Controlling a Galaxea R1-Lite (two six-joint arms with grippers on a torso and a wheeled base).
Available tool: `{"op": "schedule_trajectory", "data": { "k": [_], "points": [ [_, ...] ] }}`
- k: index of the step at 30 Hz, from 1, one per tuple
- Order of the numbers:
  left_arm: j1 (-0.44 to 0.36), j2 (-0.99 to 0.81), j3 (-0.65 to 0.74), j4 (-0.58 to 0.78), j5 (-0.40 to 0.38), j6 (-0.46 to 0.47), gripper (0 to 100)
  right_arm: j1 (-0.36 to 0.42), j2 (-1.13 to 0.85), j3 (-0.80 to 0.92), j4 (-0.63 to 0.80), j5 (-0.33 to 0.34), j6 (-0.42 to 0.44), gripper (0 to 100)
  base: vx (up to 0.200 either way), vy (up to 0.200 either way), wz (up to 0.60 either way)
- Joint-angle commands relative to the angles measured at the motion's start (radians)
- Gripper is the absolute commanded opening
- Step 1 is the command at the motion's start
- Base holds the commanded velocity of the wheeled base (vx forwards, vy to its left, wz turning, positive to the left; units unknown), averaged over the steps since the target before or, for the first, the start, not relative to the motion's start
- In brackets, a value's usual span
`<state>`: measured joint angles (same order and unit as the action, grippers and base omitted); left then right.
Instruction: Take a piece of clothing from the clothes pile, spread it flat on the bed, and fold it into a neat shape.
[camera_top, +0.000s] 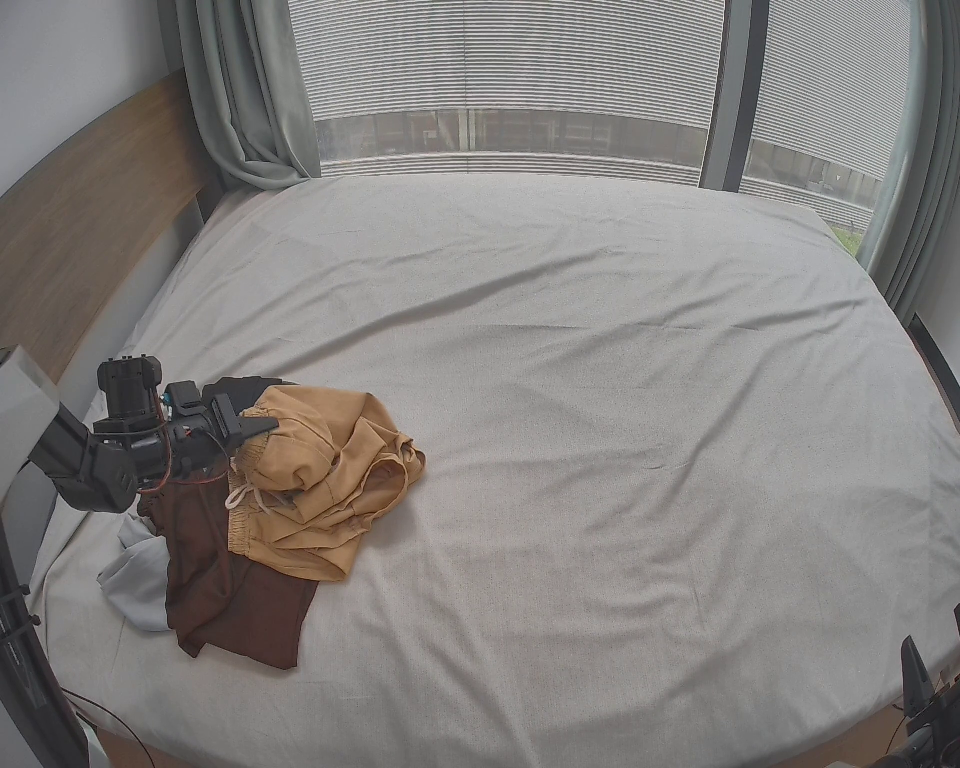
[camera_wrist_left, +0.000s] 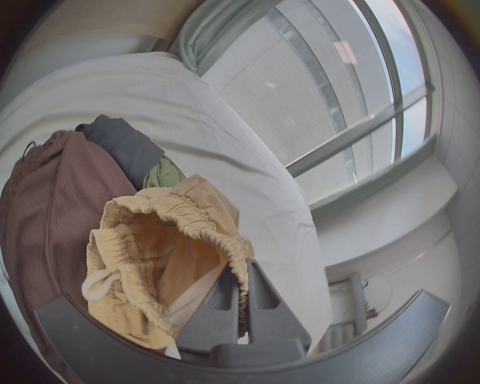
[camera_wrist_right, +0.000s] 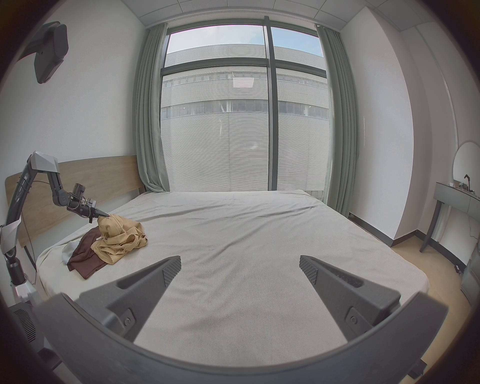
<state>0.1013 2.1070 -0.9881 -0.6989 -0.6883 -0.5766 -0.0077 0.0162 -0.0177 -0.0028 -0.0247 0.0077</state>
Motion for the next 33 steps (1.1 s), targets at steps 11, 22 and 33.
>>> {"op": "schedule_trajectory", "data": {
  "k": [11,22,33],
  "points": [
    [-0.017,-0.226,0.086,-0.002,0.004,-0.250,0,0.000,-0.013,0.018,0.000,0.000,0.000,100,0.000,0.000,0.00],
    [-0.061,-0.242,0.181,-0.180,0.013,-0.348,0,0.002,-0.013,0.018,0.000,0.000,0.000,100,0.000,0.000,0.00],
    [-0.199,-0.285,0.151,-0.281,0.171,-0.628,0,0.002,-0.013,0.018,0.000,0.000,0.000,100,0.000,0.000,0.00]
  ]
}}
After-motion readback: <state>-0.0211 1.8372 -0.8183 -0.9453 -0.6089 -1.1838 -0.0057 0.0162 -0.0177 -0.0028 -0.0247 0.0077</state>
